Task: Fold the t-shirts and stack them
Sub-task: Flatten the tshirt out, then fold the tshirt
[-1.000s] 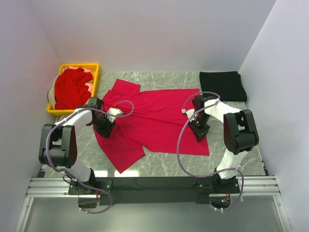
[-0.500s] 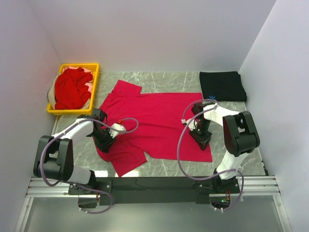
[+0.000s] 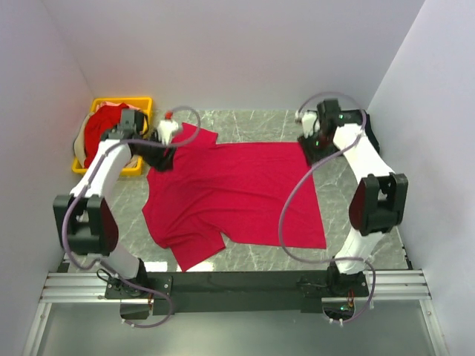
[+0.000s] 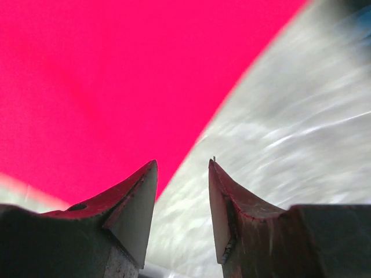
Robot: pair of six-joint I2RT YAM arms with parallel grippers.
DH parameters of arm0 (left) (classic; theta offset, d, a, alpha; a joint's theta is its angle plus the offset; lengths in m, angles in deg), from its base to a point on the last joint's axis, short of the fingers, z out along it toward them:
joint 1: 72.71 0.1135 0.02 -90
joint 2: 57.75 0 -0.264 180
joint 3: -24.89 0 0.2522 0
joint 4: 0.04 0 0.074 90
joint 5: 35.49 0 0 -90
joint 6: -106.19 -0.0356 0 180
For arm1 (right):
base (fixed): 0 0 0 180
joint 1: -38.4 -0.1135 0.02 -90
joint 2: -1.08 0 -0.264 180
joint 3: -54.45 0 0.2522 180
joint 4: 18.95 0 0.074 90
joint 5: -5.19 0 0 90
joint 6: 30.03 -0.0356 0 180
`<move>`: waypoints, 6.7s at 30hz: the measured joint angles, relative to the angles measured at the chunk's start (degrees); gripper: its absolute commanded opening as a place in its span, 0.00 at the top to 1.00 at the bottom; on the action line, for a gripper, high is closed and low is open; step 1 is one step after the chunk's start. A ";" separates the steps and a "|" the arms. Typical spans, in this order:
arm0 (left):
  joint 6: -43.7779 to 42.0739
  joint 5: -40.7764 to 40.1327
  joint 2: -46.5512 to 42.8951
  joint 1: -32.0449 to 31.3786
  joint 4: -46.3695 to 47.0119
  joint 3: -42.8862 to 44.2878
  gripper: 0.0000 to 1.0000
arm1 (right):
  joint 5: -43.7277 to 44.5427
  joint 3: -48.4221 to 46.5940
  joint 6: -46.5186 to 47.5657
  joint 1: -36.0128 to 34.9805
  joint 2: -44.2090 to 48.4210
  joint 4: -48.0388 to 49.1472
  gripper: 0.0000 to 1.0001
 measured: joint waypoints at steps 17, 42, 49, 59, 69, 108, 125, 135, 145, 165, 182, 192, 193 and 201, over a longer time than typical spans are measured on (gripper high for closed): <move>24.92 -5.60 27.10 2.60 24.55 22.69 0.38 | 7.58 -31.28 -10.62 2.08 -32.94 14.69 0.54; 25.27 -8.57 32.30 2.60 28.28 23.93 0.37 | 12.68 -47.93 -12.15 2.91 -46.71 10.40 0.58; 26.18 -8.52 34.42 2.60 28.22 25.57 0.37 | 11.34 -47.39 -12.50 3.37 -46.64 10.34 0.57; 26.69 -8.98 34.93 2.60 28.02 25.62 0.37 | 3.65 -47.19 -17.64 6.05 -46.64 8.68 0.91; 30.32 -9.09 40.57 4.98 27.32 30.64 0.38 | 1.49 -44.78 -18.67 6.27 -45.18 9.97 1.00; 33.66 -5.73 44.24 6.05 26.18 32.89 0.41 | 3.98 -41.75 -25.05 6.29 -41.86 11.41 0.53; 33.59 -6.29 44.92 6.05 25.94 33.62 0.41 | 5.07 -44.02 -28.37 6.29 -44.74 11.23 1.00; 33.66 -3.08 47.36 5.75 26.01 35.23 0.43 | 2.99 -43.85 -28.04 6.29 -44.74 11.56 1.00; 35.15 2.19 48.89 5.35 27.08 36.15 0.65 | 2.25 -43.74 -27.67 6.29 -44.74 12.68 1.00; 40.00 2.60 49.55 7.19 32.81 36.87 1.00 | 2.49 -43.91 -27.65 7.04 -44.19 18.18 1.00; 37.51 5.53 40.19 7.65 37.07 34.03 0.99 | 0.57 -43.19 -24.63 7.56 -36.54 21.66 1.00; 32.98 7.04 32.37 7.74 36.28 23.85 0.99 | -0.85 -39.28 -21.75 7.89 -34.36 21.64 1.00; 32.41 7.13 31.19 7.76 36.09 22.12 1.00 | -1.07 -39.12 -21.38 7.93 -34.34 21.46 1.00; 29.55 7.56 24.50 7.78 35.08 13.46 1.00 | -3.10 -36.79 -18.45 8.44 -33.57 20.35 1.00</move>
